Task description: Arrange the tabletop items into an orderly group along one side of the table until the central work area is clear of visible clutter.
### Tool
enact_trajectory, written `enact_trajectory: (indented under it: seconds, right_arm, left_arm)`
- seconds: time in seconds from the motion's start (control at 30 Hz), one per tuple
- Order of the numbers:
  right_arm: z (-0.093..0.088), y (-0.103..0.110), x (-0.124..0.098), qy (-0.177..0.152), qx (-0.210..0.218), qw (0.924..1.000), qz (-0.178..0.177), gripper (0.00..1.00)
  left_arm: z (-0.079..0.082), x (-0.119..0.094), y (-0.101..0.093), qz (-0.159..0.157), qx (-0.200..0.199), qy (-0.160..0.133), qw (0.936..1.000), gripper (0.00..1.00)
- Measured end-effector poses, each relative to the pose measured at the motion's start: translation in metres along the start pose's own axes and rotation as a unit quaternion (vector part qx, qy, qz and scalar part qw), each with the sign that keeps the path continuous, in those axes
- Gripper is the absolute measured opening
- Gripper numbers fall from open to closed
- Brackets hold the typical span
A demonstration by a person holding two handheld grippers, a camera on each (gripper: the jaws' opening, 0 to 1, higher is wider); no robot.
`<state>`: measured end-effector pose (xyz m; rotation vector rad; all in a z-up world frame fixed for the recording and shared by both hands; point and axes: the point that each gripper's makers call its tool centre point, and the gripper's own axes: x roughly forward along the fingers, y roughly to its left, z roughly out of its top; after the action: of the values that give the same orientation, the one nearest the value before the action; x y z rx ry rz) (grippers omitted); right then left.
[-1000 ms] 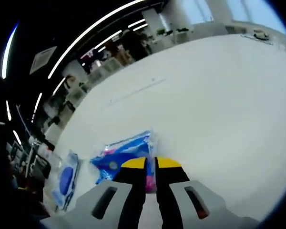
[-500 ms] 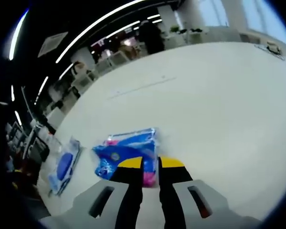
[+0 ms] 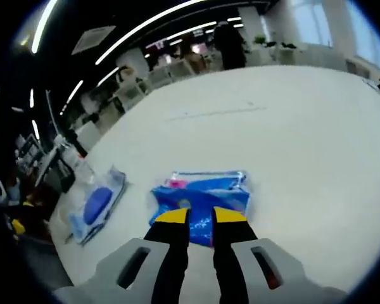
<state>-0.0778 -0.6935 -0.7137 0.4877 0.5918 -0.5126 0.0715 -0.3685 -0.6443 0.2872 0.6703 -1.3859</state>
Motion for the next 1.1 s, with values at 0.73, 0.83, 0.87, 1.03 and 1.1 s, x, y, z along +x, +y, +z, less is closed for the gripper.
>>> enact_trajectory:
  seconds: [0.73,0.83,0.87,1.03,1.1]
  right_arm:
    - [0.014,0.087,0.050,0.049,-0.122,0.9857,0.106,0.15]
    - [0.017,0.095,0.057,0.054,-0.128,0.9834,0.116,0.15]
    - [0.018,0.097,0.058,0.055,-0.131,0.9827,0.118,0.15]
    - [0.019,0.110,0.067,0.065,-0.149,0.9772,0.137,0.16]
    - [0.017,0.115,0.070,0.072,-0.156,0.9748,0.142,0.17]
  left_arm:
    - [-0.014,0.021,-0.030,-0.025,-0.024,0.017,0.9993,0.57]
    - [-0.017,0.023,-0.033,-0.027,-0.028,0.020,0.9990,0.57]
    - [-0.018,0.024,-0.033,-0.027,-0.029,0.021,0.9990,0.56]
    - [-0.022,0.027,-0.035,-0.029,-0.040,0.029,0.9984,0.55]
    - [-0.024,0.028,-0.036,-0.029,-0.042,0.031,0.9982,0.54]
